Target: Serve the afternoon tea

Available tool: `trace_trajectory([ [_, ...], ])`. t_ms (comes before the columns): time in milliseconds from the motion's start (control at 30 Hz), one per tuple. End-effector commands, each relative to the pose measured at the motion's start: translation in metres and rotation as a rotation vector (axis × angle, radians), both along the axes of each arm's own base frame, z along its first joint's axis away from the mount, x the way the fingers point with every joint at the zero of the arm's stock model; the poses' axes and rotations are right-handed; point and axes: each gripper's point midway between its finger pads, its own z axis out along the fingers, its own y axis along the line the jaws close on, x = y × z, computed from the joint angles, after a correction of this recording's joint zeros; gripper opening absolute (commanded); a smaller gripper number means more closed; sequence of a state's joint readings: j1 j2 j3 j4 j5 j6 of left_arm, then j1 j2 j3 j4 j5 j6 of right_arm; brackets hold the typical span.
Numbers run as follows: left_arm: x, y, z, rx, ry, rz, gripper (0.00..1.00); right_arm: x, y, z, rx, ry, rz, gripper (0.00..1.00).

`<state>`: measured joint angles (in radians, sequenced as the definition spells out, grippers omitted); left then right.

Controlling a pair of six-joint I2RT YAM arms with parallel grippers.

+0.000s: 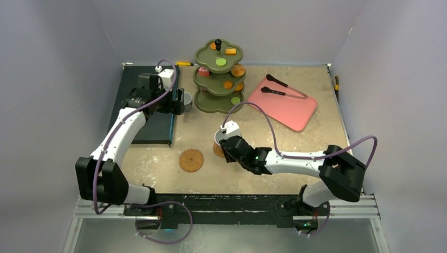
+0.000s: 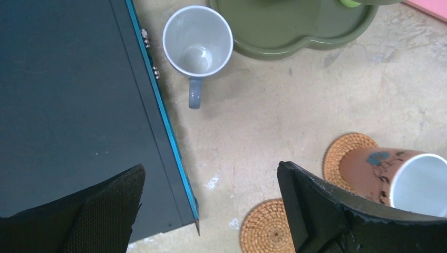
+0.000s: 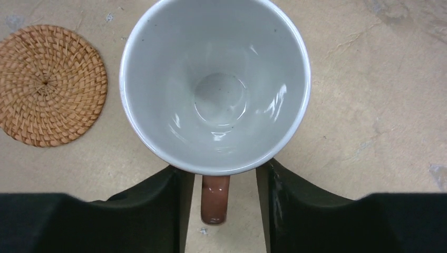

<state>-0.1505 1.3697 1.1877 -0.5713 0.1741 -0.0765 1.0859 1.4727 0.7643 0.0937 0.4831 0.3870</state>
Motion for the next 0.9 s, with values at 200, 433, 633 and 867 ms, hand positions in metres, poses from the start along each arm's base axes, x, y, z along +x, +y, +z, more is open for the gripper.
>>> trace_trajectory([
  [200, 0.076, -0.006, -0.01, 0.078, -0.095, -0.107, 0.88, 0.012, -0.002, 0.056, 0.143, -0.106, -0.073, 0.61],
  [433, 0.124, -0.004, -0.034, 0.107, -0.084, -0.159, 0.56, 0.01, -0.006, 0.094, 0.233, -0.135, -0.087, 0.62],
  [633, 0.141, -0.004, -0.036, 0.094, -0.096, -0.197, 0.48, 0.009, -0.01, 0.117, 0.273, -0.155, -0.094, 0.62],
  [867, 0.149, -0.011, -0.055, 0.099, -0.078, -0.271, 0.41, 0.008, -0.01, 0.127, 0.293, -0.158, -0.089, 0.62],
])
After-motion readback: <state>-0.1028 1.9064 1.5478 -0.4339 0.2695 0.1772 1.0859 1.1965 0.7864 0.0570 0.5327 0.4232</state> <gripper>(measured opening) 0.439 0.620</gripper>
